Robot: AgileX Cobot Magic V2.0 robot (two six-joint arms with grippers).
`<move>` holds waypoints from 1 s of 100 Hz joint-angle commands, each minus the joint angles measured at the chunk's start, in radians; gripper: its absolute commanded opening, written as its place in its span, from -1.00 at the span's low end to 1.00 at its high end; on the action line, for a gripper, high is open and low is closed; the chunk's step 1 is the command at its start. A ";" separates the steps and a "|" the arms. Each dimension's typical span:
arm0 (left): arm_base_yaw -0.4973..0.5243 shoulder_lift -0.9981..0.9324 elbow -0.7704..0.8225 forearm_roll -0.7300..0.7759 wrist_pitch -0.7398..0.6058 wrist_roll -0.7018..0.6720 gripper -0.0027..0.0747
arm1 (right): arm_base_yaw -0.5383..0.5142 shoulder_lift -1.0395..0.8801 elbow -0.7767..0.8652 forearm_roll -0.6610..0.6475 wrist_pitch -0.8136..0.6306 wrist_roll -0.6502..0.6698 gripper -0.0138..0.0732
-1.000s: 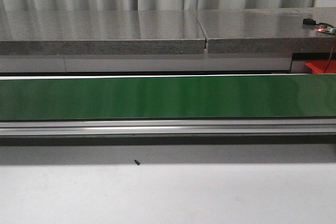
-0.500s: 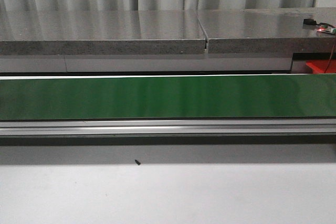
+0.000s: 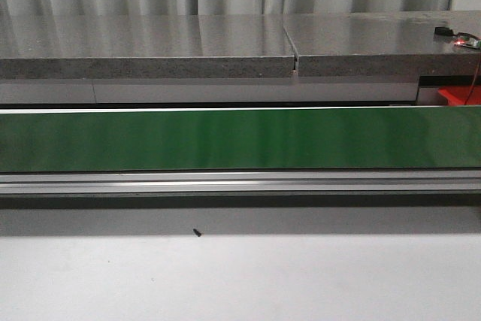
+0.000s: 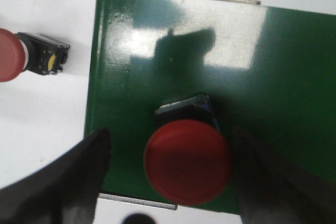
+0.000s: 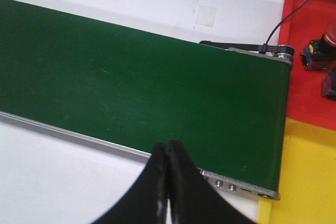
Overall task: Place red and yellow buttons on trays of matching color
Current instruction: 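Carry the red button with the left gripper onto the belt and open, then move the left gripper over a yellow-capped button and close on it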
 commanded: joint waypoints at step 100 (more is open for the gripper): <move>0.482 -0.097 -0.148 0.012 -0.074 -0.070 0.40 | 0.001 -0.014 -0.028 0.014 -0.047 -0.005 -0.84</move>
